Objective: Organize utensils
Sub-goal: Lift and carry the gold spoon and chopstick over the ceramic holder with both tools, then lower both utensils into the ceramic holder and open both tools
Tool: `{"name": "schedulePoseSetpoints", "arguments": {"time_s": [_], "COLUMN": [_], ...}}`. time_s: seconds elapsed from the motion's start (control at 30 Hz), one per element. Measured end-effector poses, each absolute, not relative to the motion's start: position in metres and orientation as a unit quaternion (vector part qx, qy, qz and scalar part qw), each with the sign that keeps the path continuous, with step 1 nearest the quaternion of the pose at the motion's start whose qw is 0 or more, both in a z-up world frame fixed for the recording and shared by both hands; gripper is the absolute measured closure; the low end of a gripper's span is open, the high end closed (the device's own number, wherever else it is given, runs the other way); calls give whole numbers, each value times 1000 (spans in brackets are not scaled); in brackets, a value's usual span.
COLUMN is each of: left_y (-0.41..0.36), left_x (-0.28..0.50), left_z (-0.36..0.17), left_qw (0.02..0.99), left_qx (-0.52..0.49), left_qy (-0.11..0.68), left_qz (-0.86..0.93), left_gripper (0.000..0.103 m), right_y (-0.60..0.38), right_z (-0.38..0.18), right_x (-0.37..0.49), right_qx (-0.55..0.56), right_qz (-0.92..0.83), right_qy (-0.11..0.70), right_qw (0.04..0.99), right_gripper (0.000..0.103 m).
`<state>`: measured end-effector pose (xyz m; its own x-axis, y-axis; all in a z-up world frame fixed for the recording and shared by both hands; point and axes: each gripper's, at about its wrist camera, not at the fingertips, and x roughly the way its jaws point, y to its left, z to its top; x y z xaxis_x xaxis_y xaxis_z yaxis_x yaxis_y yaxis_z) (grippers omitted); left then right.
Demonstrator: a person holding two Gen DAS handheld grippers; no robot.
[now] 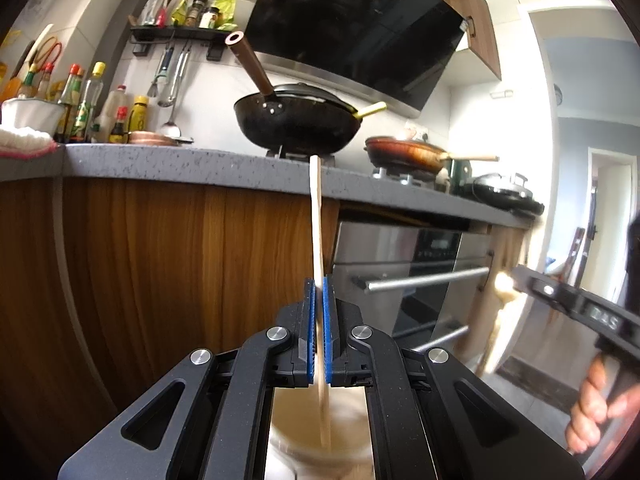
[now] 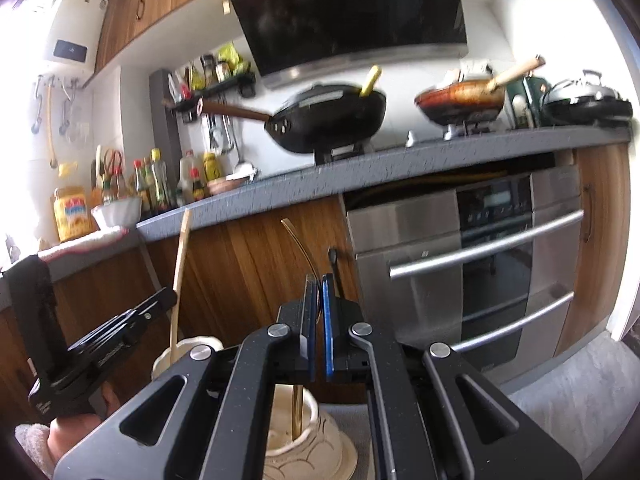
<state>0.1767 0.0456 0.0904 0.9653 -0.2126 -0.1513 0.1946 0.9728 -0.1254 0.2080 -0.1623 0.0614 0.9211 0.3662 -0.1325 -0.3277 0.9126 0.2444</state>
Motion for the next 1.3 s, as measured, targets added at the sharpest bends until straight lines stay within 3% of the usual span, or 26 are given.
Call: {"name": "schedulePoseSetpoints", "arguments": {"time_s": [0.53, 0.7, 0.77, 0.93, 1.0, 1.03, 1.3], "left_y": [55, 54, 54, 50, 48, 47, 44], "left_x": [159, 153, 147, 136, 130, 127, 101], "left_z": [68, 73, 76, 83, 87, 88, 102], "left_qw": [988, 988, 989, 990, 990, 990, 991], "left_qx": [-45, -32, -27, -15, -8, -5, -4], "left_qy": [123, 126, 125, 125, 123, 123, 118], "left_qz": [-86, -77, -69, -66, -65, -63, -58], "left_gripper": [98, 82, 66, 59, 52, 48, 21], "right_y": [-156, -160, -162, -164, -165, -167, -183], "right_z": [43, 40, 39, 38, 40, 41, 49], "right_x": [224, 232, 235, 234, 233, 232, 207], "right_qx": [107, 115, 121, 121, 123, 124, 120], "right_qz": [161, 152, 152, 151, 152, 154, 158], "right_qy": [128, 139, 143, 144, 143, 142, 154], "right_qw": [973, 972, 970, 970, 970, 970, 968], "right_gripper": [100, 100, 100, 97, 86, 75, 36]}}
